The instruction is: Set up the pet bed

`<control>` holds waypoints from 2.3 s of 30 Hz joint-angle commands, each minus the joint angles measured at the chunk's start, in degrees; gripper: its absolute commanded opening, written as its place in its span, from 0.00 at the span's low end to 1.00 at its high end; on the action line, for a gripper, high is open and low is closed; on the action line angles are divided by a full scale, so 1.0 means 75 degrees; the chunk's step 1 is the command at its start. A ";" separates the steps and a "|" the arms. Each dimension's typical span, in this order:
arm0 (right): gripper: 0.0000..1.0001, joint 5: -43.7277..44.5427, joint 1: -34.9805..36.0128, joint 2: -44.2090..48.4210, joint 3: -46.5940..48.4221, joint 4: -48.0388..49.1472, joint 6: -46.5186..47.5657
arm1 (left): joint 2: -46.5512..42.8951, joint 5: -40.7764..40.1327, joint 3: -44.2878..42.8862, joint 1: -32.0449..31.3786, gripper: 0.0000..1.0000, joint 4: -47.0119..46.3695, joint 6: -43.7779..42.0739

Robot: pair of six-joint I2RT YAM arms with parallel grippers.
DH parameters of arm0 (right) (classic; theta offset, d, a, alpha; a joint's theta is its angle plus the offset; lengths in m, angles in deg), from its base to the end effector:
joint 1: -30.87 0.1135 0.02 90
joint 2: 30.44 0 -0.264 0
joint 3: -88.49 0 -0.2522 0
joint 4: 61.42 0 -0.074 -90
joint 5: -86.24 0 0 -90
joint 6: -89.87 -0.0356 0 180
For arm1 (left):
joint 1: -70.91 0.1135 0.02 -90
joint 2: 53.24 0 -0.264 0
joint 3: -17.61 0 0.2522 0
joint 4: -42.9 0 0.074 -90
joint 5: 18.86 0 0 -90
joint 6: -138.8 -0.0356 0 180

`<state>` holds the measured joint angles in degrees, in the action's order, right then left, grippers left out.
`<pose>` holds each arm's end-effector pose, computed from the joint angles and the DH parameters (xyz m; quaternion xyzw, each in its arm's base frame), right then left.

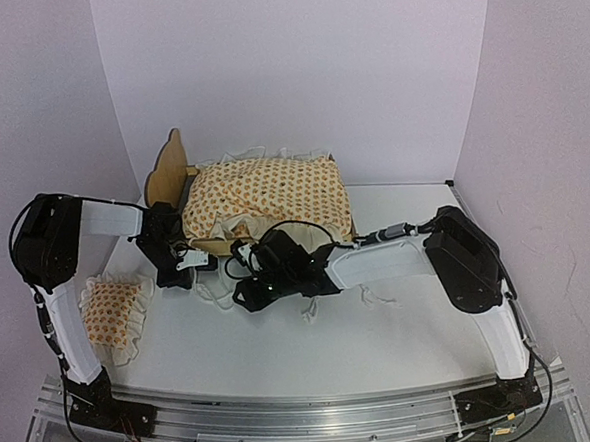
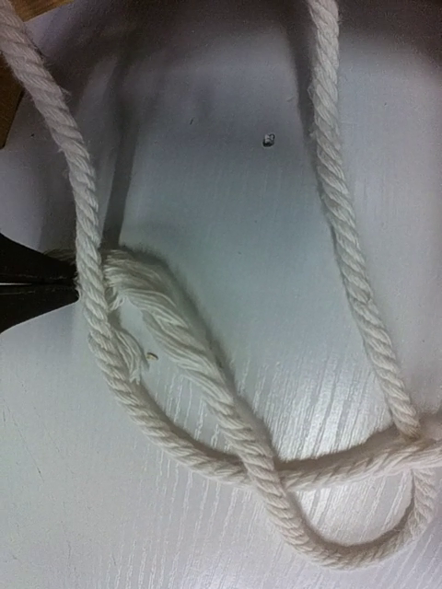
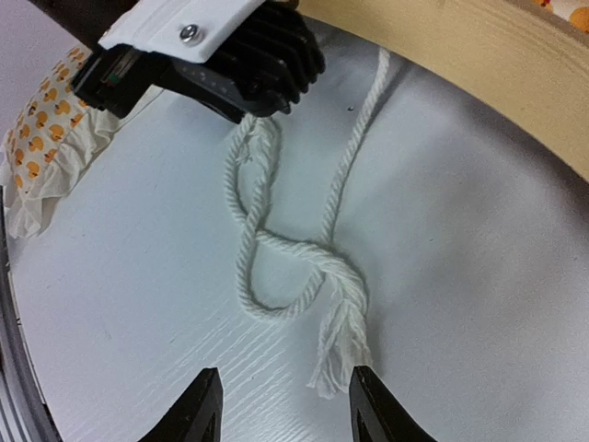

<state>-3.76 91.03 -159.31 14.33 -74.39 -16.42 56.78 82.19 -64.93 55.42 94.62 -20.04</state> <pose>0.2520 0.4393 0.1560 -0.3328 0.8265 0.2809 0.3566 0.3398 -0.1013 0.1382 0.6719 0.7284 -0.0436 0.1267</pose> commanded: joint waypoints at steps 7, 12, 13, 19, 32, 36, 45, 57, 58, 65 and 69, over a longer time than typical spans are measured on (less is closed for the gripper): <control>0.55 0.0741 0.0112 -0.0910 0.1495 -0.1724 0.0253 | 0.0098 -0.0190 0.0252 0.0058 0.00 0.0148 0.0475; 0.57 0.1009 0.0412 -0.1449 0.1942 -0.1953 0.0832 | -0.0048 -0.0098 0.0305 0.0057 0.00 0.0153 0.0654; 0.56 0.1100 0.0425 -0.1547 0.1992 -0.2013 0.0822 | -0.0083 -0.0091 0.0325 0.0053 0.00 0.0164 0.0679; 0.13 0.1663 0.0429 -0.1693 0.1943 -0.2403 0.0749 | -0.0449 -0.0137 0.0612 0.0067 0.00 0.0154 0.0889; 0.00 0.1840 0.0108 -0.0154 0.3318 -0.2439 0.1430 | -0.1856 -0.0466 0.1568 0.1444 0.00 -0.0115 0.1270; 0.00 0.1727 -0.0154 0.0075 0.4071 -0.2321 0.1588 | -0.2125 -0.0537 0.1787 0.1820 0.00 -0.0258 0.1337; 0.00 0.1702 -0.0769 -0.0167 0.6511 -0.1669 0.2765 | -0.2374 -0.1060 0.2112 0.2668 0.00 -0.0685 0.0918; 0.00 0.1331 -0.1157 -0.0427 0.6872 -0.0626 0.3136 | -0.3143 -0.1655 0.3710 0.2374 0.00 -0.0909 -0.0032; 0.00 0.1410 -0.1164 -0.0465 0.6890 -0.0596 0.3233 | -0.3294 -0.1693 0.3877 0.2208 0.00 -0.0864 -0.0165; 0.00 0.1820 -0.1920 -0.1211 0.7114 -0.0253 0.3308 | -0.4497 -0.1200 0.4423 0.1097 0.00 -0.0153 -0.0218; 0.00 0.2175 -0.2460 -0.1593 0.7197 -0.0238 0.3398 | -0.4040 -0.1768 0.4824 0.1130 0.00 -0.0596 -0.0117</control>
<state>7.77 77.93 -167.74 66.27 -79.72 8.42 24.01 72.58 -31.56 63.43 90.28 -20.61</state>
